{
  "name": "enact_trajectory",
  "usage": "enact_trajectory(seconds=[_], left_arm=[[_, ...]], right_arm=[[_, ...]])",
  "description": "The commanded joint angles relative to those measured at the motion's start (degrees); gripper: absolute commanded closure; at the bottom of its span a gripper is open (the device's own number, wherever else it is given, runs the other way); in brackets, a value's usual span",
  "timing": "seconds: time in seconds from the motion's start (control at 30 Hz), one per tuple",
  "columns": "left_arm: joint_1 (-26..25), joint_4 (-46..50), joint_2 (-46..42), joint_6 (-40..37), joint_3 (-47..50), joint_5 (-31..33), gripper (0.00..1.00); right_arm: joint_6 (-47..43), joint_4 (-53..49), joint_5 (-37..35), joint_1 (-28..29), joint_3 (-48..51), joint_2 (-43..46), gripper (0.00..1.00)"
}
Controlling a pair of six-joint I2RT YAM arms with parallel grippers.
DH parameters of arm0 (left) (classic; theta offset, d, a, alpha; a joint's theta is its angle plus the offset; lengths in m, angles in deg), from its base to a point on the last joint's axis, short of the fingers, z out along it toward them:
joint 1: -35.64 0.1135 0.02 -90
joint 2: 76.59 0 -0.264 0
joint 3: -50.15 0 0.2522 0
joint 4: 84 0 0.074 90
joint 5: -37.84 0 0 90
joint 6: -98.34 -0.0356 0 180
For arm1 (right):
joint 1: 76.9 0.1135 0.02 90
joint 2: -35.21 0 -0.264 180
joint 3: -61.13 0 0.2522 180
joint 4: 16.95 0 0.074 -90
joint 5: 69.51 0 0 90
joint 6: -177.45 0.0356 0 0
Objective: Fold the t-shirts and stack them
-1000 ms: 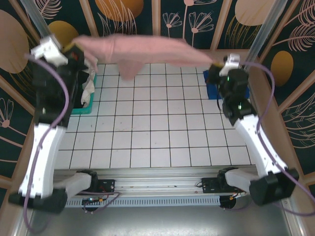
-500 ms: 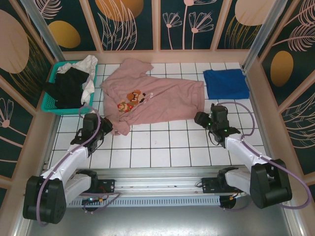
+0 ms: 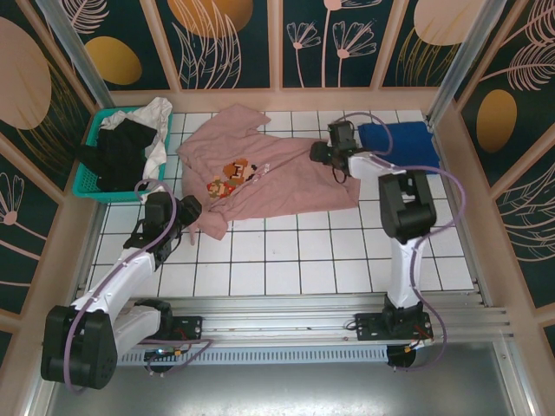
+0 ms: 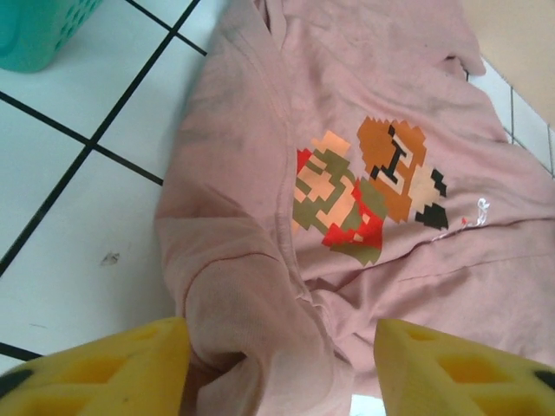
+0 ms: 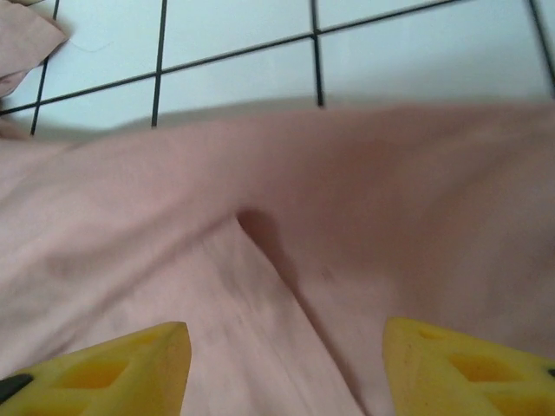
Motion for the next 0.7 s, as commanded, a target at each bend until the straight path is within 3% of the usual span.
enact_trajectory(seconds=[0.0, 0.2, 0.43, 0.57, 0.67], left_arm=[[-0.2, 2.7, 0.9, -1.6, -1.7, 2.2, 0.32], [-0.2, 4.2, 3.7, -1.9, -0.8, 1.5, 0.21], [-0.2, 2.6, 7.0, -1.3, 1.8, 0.3, 0.23], [-0.2, 2.2, 7.6, -1.7, 1.8, -0.3, 0.29], [-0.1, 2.9, 7.5, -2.5, 1.2, -0.5, 0.44]], right_arm=[[-4.8, -5.6, -1.7, 1.5, -9.0, -5.4, 0.42], [-5.1, -8.2, 1.1, 2.1, -17.2, -12.9, 0.53], [-5.1, -9.8, 1.2, 2.4, -19.0, -15.4, 0.6], [-5.5, -10.4, 0.4, 2.4, -19.3, -14.4, 0.77], [-5.9, -10.4, -1.0, 2.8, -18.8, -12.1, 0.91]])
